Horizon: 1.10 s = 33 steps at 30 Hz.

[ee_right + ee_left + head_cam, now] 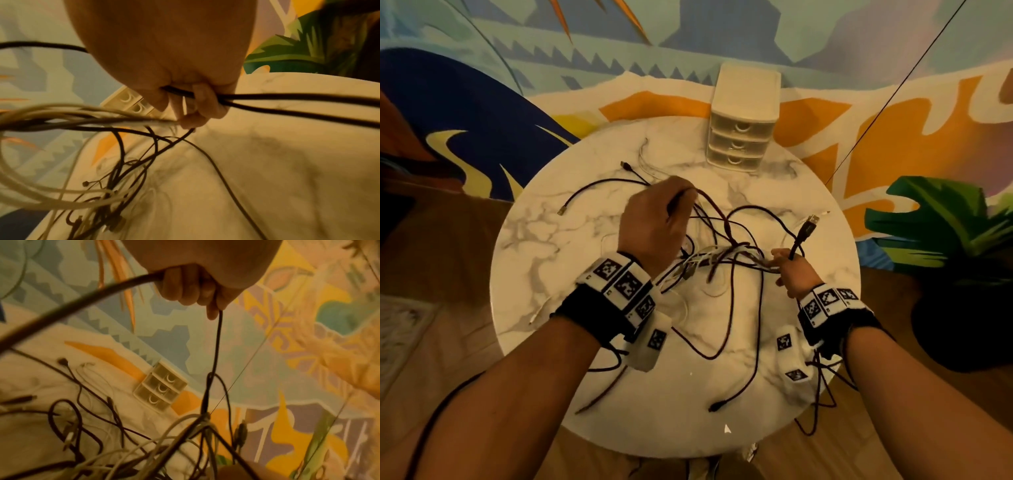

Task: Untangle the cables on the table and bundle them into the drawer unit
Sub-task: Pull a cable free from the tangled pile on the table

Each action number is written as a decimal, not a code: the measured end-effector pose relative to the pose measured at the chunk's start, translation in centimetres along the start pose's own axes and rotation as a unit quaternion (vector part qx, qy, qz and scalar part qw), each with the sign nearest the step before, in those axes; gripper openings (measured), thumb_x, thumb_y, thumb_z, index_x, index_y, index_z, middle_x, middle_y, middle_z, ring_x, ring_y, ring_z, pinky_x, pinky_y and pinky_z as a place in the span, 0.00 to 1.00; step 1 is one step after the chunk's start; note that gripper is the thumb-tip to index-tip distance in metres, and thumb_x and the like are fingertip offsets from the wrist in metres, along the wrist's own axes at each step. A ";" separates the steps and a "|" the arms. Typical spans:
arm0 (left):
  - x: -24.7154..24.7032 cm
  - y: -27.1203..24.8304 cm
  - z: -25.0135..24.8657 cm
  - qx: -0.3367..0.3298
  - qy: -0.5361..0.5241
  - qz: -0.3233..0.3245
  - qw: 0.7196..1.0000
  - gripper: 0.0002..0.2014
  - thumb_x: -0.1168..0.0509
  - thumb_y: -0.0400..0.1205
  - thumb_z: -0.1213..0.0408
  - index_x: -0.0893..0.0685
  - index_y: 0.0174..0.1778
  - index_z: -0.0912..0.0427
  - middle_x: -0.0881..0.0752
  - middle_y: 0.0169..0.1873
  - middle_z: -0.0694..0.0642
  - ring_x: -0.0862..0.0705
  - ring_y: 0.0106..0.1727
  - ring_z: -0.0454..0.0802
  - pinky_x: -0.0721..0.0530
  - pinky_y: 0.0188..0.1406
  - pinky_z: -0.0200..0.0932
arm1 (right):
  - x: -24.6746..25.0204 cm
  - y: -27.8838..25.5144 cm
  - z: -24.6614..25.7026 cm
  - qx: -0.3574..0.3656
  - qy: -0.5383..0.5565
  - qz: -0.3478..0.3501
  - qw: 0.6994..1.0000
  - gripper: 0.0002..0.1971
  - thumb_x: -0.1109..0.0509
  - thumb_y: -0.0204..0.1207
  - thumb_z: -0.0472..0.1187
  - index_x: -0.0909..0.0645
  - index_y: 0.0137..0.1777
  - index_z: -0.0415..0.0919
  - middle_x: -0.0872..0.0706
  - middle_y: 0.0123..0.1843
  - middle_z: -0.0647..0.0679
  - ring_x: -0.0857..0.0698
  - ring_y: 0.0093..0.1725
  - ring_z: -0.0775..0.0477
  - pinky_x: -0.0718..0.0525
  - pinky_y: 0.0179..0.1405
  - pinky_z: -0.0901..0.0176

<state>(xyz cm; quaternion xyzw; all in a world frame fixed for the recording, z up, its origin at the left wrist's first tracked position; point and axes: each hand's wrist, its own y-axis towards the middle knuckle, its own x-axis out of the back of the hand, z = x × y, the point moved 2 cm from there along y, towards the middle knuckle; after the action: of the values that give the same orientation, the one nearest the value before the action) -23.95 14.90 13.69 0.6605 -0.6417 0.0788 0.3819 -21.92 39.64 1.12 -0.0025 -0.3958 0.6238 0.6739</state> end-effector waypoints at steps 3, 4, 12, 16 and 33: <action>-0.3 0.4 0.3 0.050 -0.004 0.038 0.998 0.09 0.40 0.83 0.57 0.18 0.44 0.56 0.19 0.28 0.51 0.22 0.31 0.51 0.23 0.31 0.48 | 0.2 0.1 -0.3 0.016 -0.041 -0.017 0.999 0.14 0.48 0.86 0.42 0.22 0.57 0.39 0.19 0.55 0.36 0.21 0.49 0.37 0.24 0.48 0.51; -0.2 0.5 0.4 0.057 -0.003 0.047 0.997 0.08 0.39 0.83 0.58 0.18 0.43 0.56 0.18 0.28 0.52 0.21 0.31 0.51 0.21 0.32 0.49 | 0.2 -0.1 -0.6 0.029 -0.038 -0.032 0.998 0.13 0.48 0.86 0.42 0.22 0.56 0.41 0.19 0.53 0.38 0.22 0.47 0.41 0.24 0.50 0.48; -1.2 -3.6 -2.8 0.052 -0.100 0.157 0.981 0.07 0.39 0.79 0.60 0.20 0.36 0.53 0.18 0.27 0.47 0.21 0.30 0.44 0.21 0.32 0.44 | -0.2 -5.7 -2.5 0.041 0.001 -0.162 0.986 0.16 0.45 0.86 0.43 0.19 0.57 0.35 0.16 0.52 0.38 0.18 0.53 0.37 0.25 0.48 0.55; -0.6 -3.6 -2.8 0.069 -0.157 0.087 0.981 0.08 0.39 0.78 0.64 0.19 0.34 0.60 0.22 0.22 0.49 0.27 0.24 0.43 0.30 0.25 0.35 | 0.6 -8.2 -3.6 0.044 -0.045 -0.178 0.982 0.16 0.45 0.86 0.46 0.19 0.46 0.38 0.17 0.42 0.41 0.18 0.42 0.40 0.25 0.41 0.55; -7.5 -10.2 -2.4 0.239 -0.260 0.445 0.823 0.21 0.52 0.79 0.53 0.16 0.47 0.60 0.14 0.39 0.55 0.20 0.34 0.51 0.19 0.36 0.47 | -1.0 -12.3 3.3 0.007 0.287 0.074 0.955 0.16 0.46 0.86 0.42 0.28 0.35 0.42 0.31 0.23 0.50 0.34 0.15 0.60 0.38 0.12 0.70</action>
<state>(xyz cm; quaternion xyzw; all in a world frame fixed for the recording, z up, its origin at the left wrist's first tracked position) -15.00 21.09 6.76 0.3697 -0.9024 0.2165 -0.0449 -13.26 34.41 8.98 -0.2058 -0.1801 0.6475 0.7113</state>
